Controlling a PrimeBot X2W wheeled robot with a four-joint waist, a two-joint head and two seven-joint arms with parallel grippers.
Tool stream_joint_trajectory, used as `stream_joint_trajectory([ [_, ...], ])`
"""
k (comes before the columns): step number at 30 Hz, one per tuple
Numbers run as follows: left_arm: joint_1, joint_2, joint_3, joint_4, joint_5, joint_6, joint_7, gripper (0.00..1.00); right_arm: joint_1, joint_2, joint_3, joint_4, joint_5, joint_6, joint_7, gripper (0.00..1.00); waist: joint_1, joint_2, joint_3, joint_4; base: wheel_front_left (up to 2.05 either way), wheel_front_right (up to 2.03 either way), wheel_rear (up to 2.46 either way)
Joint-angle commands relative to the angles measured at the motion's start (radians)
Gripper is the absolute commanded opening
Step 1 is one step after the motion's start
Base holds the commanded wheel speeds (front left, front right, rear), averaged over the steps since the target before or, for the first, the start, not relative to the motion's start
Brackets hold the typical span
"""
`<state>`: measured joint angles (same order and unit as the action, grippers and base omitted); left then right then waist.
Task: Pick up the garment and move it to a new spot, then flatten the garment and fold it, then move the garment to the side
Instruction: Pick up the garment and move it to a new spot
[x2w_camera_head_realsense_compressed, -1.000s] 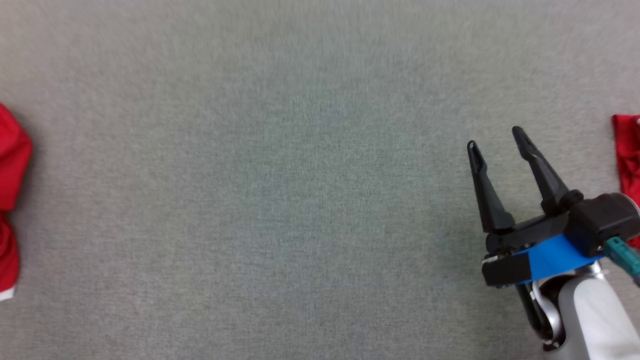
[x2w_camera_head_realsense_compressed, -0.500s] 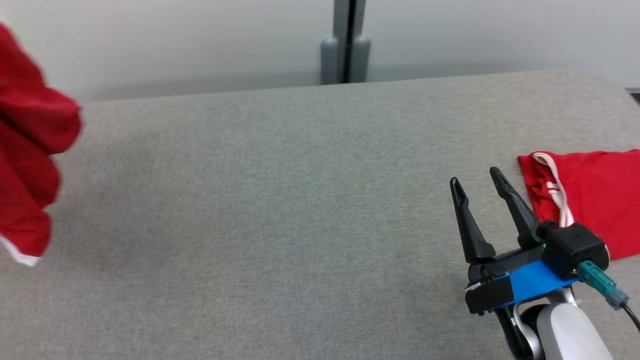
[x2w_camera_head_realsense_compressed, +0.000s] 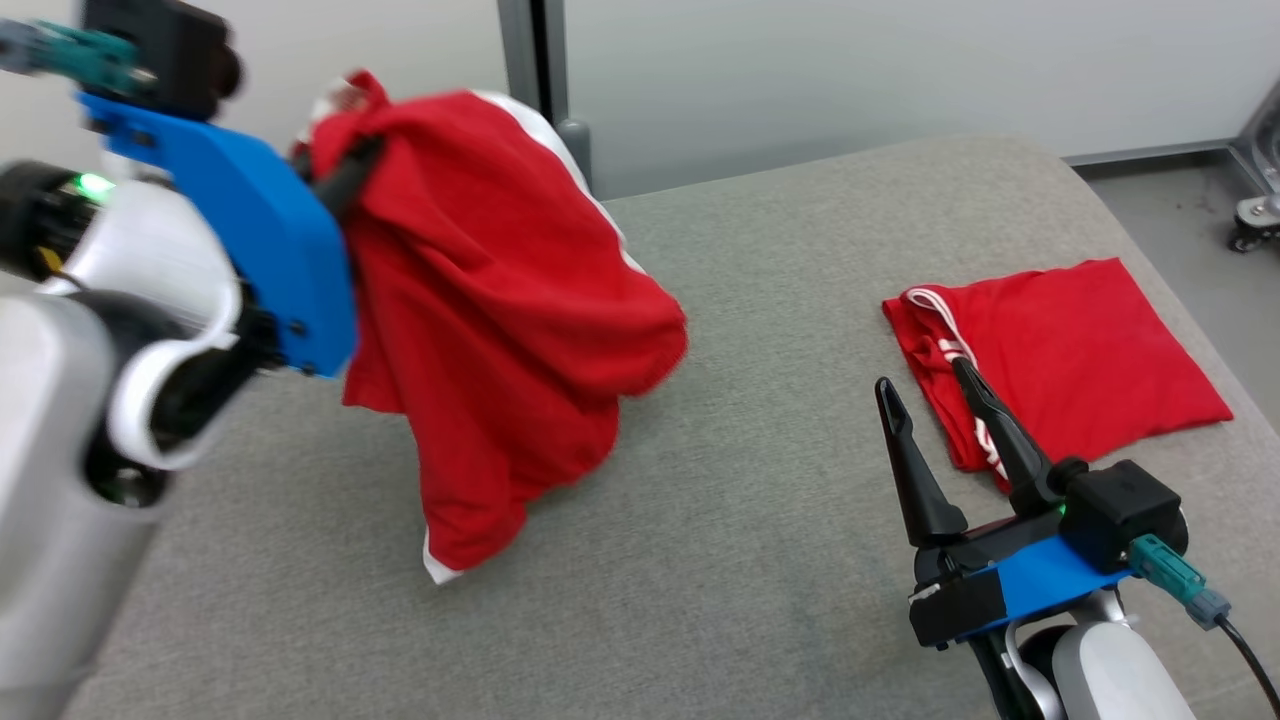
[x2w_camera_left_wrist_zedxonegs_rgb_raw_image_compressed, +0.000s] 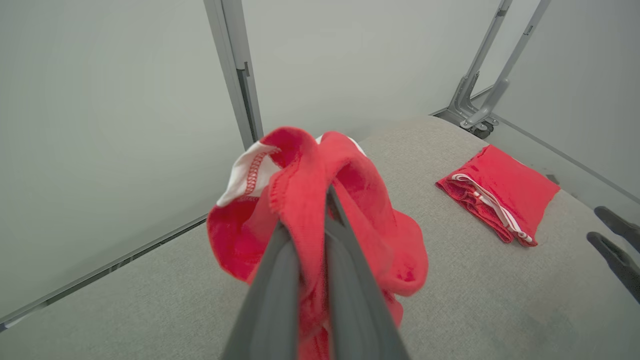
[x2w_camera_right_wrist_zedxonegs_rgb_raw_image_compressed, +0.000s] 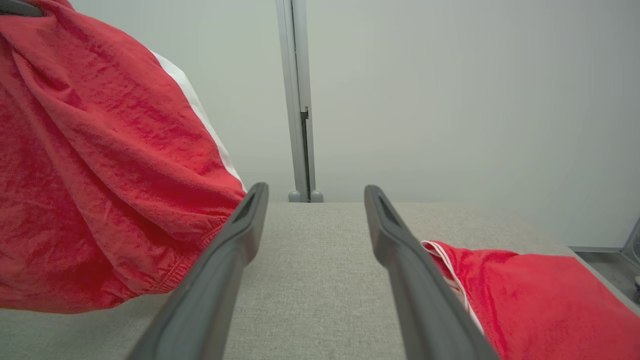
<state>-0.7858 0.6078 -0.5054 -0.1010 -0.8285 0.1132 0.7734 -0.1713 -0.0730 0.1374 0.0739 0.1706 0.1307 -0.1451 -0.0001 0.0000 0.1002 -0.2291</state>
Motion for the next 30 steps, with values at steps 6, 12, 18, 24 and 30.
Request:
stream_joint_trajectory([
  [6, 0.088, -0.127, -0.102, 0.133, 0.029, -0.022, -0.099, 0.0, -0.01, 0.008, 0.004, 0.007, 0.018, 0.0, -0.007, 1.0, 0.0001, 0.0, 0.013, -0.047, 0.0, 0.0, 0.0],
  [12, 0.209, -0.231, -0.191, 0.302, 0.091, -0.06, -0.288, 1.0, -0.004, 0.01, -0.008, 0.008, 0.017, 0.0, -0.012, 1.0, 0.0001, 0.0, 0.024, -0.046, 0.0, 0.0, 0.0],
  [18, 0.275, -0.307, -0.206, 0.423, 0.1, -0.071, -0.44, 1.0, -0.003, 0.011, -0.026, -0.002, 0.009, 0.0, -0.003, 1.0, 0.0001, 0.0, 0.026, -0.013, 0.0, 0.0, 0.0],
  [24, 0.321, -0.353, -0.169, 0.454, 0.075, -0.092, -0.602, 1.0, 0.012, -0.004, -0.031, -0.016, 0.003, 0.0, 0.016, 1.0, 0.0001, 0.0, 0.002, 0.051, 0.0, 0.0, 0.0],
  [30, 0.423, -0.329, -0.084, 0.393, 0.043, -0.091, -0.789, 1.0, 0.044, -0.006, -0.046, -0.03, 0.003, 0.0, 0.034, 1.0, 0.0001, 0.0, -0.042, 0.107, 0.0, 0.0, 0.0],
])
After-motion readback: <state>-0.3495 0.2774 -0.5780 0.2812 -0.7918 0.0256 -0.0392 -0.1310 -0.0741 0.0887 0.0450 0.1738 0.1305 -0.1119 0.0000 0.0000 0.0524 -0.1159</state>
